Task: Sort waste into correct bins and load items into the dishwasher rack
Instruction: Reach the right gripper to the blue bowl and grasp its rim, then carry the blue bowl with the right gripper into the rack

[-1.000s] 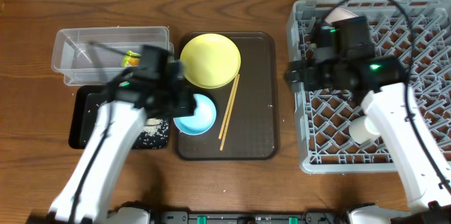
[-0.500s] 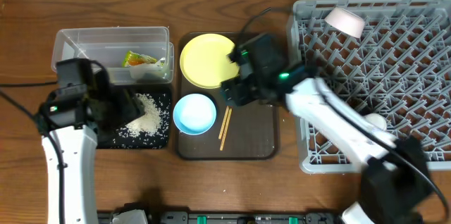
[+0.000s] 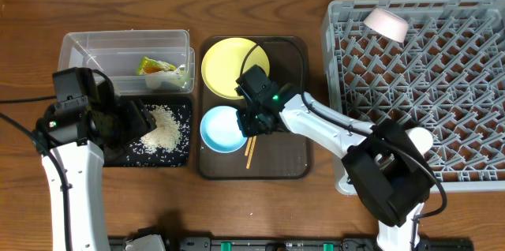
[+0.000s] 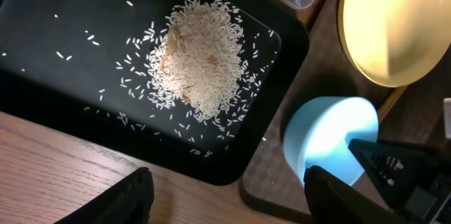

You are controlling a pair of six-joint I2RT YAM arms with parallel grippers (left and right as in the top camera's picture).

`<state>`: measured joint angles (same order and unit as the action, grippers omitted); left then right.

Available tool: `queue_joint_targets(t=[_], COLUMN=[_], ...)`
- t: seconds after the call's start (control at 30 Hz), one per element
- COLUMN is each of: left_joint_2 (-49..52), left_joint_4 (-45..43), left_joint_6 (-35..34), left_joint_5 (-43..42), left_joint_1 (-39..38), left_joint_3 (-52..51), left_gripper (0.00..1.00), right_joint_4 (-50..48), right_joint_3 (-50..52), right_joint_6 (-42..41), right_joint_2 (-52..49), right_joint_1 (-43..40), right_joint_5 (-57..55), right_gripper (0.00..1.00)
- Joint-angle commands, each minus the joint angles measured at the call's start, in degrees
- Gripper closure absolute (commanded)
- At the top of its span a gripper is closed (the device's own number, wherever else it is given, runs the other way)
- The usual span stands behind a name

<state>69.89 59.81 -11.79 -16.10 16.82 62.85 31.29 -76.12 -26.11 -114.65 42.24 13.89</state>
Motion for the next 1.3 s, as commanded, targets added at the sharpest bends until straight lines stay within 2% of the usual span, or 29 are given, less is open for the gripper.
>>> queue_joint_targets(t=[0.0, 0.13, 0.33, 0.43, 0.63, 0.7, 0.8, 0.93, 1.07, 1.27], left_joint_2=[0.0, 0.0, 0.0, 0.0, 0.0, 0.0, 0.0, 0.0, 0.0, 0.1], left_joint_4=[0.2, 0.2, 0.2, 0.2, 0.2, 0.2, 0.2, 0.2, 0.2, 0.2], left_joint_6=[0.3, 0.3, 0.3, 0.3, 0.3, 0.3, 0.3, 0.3, 0.3, 0.3], left_joint_5=[0.7, 0.7, 0.7, 0.7, 0.7, 0.7, 0.7, 0.7, 0.7, 0.5], left_joint_1=[0.2, 0.2, 0.2, 0.2, 0.2, 0.2, 0.2, 0.2, 0.2, 0.2], left_joint_3=[0.8, 0.8, 0.8, 0.8, 0.8, 0.8, 0.8, 0.8, 0.8, 0.8], left_gripper=[0.29, 0.28, 0.28, 0.28, 0.28, 0.24, 0.24, 0.24, 0.23, 0.23], right_joint_4=[-0.5, -0.3, 2.6, 5.2, 6.4, 5.4, 2.4, -5.8, -15.3, -22.0], right_joint_3=[-0.3, -0.7, -0.7, -0.7, -0.7, -0.7, -0.7, -0.7, -0.7, -0.7], right_joint_6=[-0.8, 2.2, 9.3, 12.5, 17.3, 18.7, 21.7, 32.5, 44.7, 53.2], right_joint_2=[2.2, 7.2, 18.4, 23.7, 29.6, 29.9, 29.5, 28.1, 24.9, 18.6], right_joint_1=[-1.5, -5.0, -11.3, -13.8, -18.4, -20.0, -22.4, -25.2, -26.2, -26.2], right_joint_5=[-0.6, -0.6, -4.0, -11.5, -35.5, -44.1, -54.0, -62.0, -67.5, -70.7], right_gripper=[0.88, 0.99, 0.99, 0.99, 0.99, 0.99, 0.99, 0.99, 0.99, 0.99])
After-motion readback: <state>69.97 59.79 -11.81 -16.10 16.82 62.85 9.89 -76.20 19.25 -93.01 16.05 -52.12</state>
